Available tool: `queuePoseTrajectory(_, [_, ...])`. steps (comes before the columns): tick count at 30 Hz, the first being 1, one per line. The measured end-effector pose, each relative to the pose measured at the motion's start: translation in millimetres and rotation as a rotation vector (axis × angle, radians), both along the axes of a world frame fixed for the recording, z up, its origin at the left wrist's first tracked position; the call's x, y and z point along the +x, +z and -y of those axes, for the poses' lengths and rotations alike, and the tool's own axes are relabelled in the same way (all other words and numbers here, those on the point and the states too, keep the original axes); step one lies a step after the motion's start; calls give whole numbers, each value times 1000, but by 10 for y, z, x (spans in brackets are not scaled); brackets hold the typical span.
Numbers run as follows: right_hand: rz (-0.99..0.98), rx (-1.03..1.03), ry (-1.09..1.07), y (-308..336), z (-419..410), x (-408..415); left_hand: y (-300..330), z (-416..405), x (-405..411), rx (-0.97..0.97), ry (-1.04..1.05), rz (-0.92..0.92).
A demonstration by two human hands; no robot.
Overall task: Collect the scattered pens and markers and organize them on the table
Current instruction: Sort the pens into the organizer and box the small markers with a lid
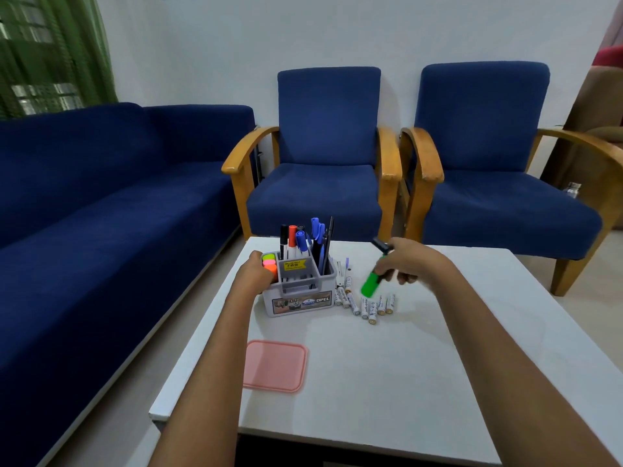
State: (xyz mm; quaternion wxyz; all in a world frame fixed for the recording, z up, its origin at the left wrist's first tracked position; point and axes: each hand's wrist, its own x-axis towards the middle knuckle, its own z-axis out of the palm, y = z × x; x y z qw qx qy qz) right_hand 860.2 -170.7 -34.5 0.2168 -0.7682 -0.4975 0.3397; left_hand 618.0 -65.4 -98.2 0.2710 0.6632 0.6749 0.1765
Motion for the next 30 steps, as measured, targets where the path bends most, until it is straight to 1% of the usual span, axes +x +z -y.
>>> queuePoseTrajectory(1, [-83, 46, 49, 1, 34, -82, -1, 6, 5, 6, -2, 5])
queuePoseTrajectory(2, [-119, 65, 95, -32, 63, -165, -4, 7, 1, 11, -3, 10])
queuePoseTrajectory(3, [-101, 64, 134, -84, 94, -245, -11, 2, 1, 15, -3, 14])
queuePoseTrajectory(8, [296, -52, 283, -460, 140, -552, -27, -7, -7, 24, -14, 17])
queuePoseTrajectory(11, [544, -139, 336, -503, 115, -627, -14, -5, -2, 13, -8, 14])
queuePoseTrajectory(13, [700, -139, 359, -480, 111, -649, -12, -6, -2, 8, -7, 8])
queuePoseTrajectory(14, [724, -116, 363, -482, 101, -659, -13, -6, -5, 8, -8, 4])
queuePoseTrajectory(17, [670, -27, 402, -537, 82, -730, -15, -2, 5, 4, -8, 0])
queuePoseTrajectory(21, [665, 24, 443, -706, 84, -873, 10, 5, 19, -2, -6, 12])
queuePoseTrajectory(23, [649, 31, 469, -686, 89, -915, 6, 3, 5, 9, -8, 18])
queuePoseTrajectory(24, [587, 35, 480, -631, 83, -927, 2, 2, -7, 15, -11, 17])
queuePoseTrajectory(25, [463, 48, 477, -545, 76, -921, -1, 1, -9, 21, -13, 20])
queuePoseTrajectory(26, [299, 78, 469, -440, 60, -912, -6, -6, -11, 28, -13, 24])
queuePoseTrajectory(27, [144, 133, 458, -314, 52, -909, -9, -11, -14, 31, -13, 28])
queuePoseTrajectory(28, [36, 210, 443, -182, 38, -914, -14, -16, -13, 34, -16, 24])
queuePoseTrajectory(30, [-125, 406, 392, 6, -50, -957, -14, -17, -28, 44, -28, 10])
